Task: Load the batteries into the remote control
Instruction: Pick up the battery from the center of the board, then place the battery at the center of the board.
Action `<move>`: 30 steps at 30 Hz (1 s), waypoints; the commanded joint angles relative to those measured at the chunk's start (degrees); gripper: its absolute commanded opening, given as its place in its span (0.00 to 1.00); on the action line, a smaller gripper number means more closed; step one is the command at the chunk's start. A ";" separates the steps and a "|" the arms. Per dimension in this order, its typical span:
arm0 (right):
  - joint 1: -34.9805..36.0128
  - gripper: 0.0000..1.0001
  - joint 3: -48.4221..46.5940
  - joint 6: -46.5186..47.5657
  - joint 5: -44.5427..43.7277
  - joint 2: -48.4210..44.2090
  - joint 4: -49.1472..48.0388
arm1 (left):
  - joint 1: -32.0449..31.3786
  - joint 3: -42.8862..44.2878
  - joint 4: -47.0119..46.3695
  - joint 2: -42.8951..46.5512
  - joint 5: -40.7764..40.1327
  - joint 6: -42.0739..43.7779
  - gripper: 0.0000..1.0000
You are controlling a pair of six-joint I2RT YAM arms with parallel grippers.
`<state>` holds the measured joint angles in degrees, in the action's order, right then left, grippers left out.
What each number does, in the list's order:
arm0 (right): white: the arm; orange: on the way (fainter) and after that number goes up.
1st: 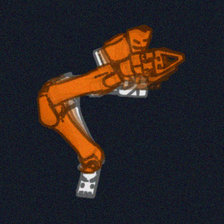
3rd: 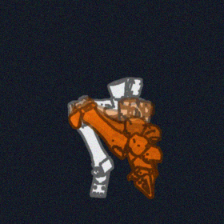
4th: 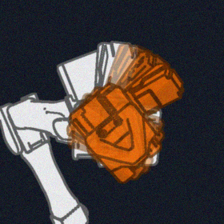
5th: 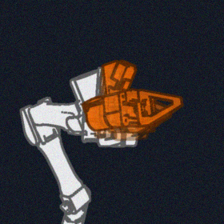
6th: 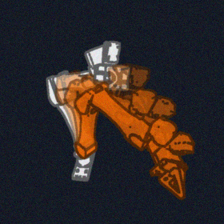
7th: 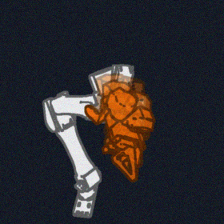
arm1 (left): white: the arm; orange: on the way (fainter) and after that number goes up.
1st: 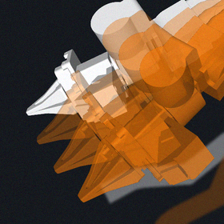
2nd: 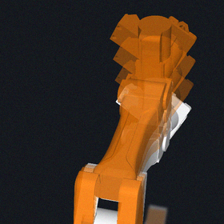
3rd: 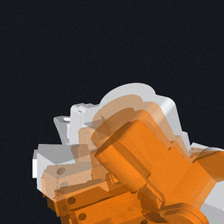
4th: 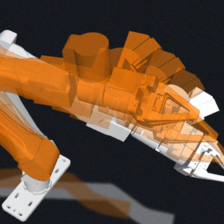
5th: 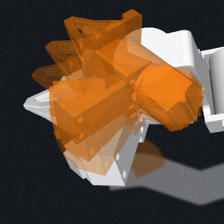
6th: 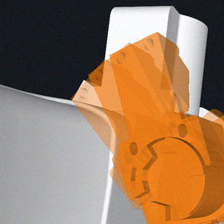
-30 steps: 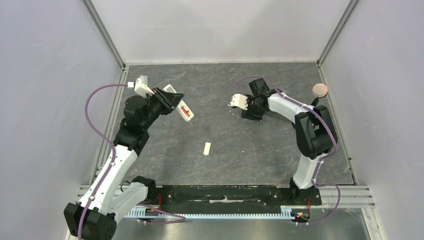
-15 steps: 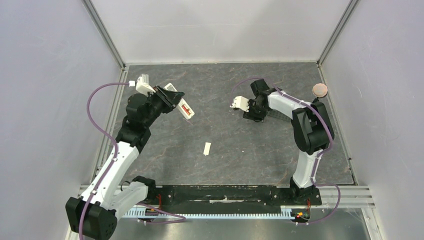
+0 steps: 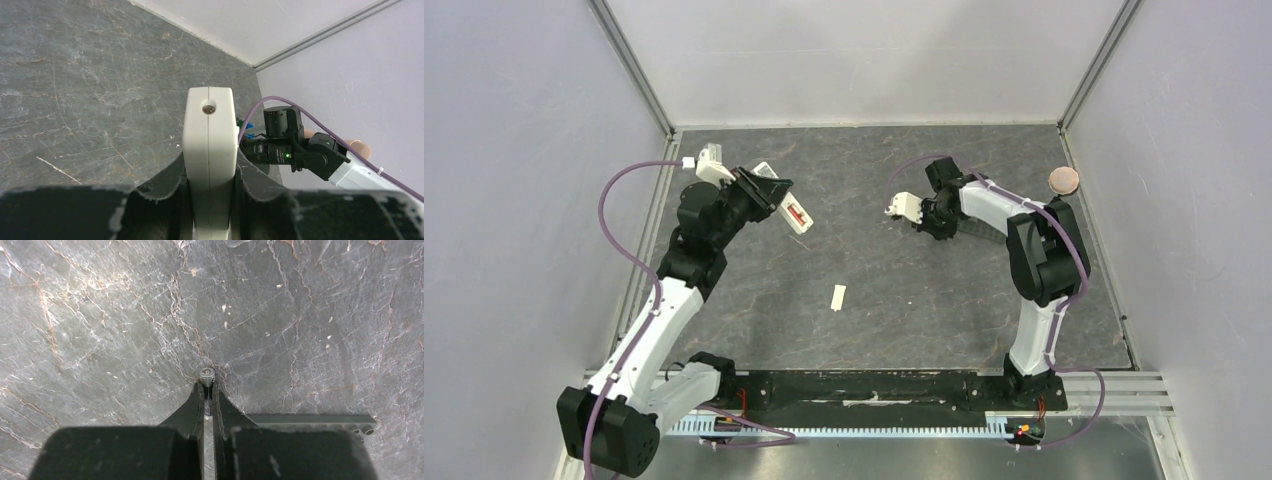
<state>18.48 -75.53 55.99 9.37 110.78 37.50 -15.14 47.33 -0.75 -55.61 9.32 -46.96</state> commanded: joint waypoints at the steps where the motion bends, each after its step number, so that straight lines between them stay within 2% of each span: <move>1: -0.76 0.00 -3.23 1.34 3.29 1.19 0.44 | 0.37 3.48 -3.48 -0.10 0.42 2.31 0.02; 10: -0.40 0.00 -10.04 -8.26 23.57 -8.04 -0.22 | 0.47 3.51 -3.63 0.12 1.74 1.75 0.02; 12: 0.36 0.00 -9.03 -12.64 26.83 -12.04 -3.72 | 0.55 3.09 -4.33 0.17 2.27 1.14 0.02; 14: 1.77 0.00 -5.75 -19.46 28.98 -17.00 -11.44 | 0.55 2.45 -5.56 0.26 3.32 0.65 0.02; 18: 5.83 0.00 6.38 -40.07 24.45 -29.39 -35.65 | 0.55 2.31 -9.00 0.28 8.86 1.49 0.02; 21: 9.83 0.00 14.82 -58.00 17.87 -37.39 -54.12 | 0.55 2.37 -10.15 0.85 11.05 1.78 0.02; 24: 14.16 0.00 17.41 -70.43 15.64 -41.19 -61.78 | 0.55 2.50 -11.64 0.86 14.14 0.65 0.02; 30: 24.60 0.00 20.15 -79.91 6.76 -44.40 -69.74 | 0.49 2.24 -15.01 0.71 19.77 -3.78 0.02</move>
<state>38.24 -57.12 -11.35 23.70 68.20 -20.67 -14.81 48.38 -9.61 -55.81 23.22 -47.55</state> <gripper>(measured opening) 0.025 0.306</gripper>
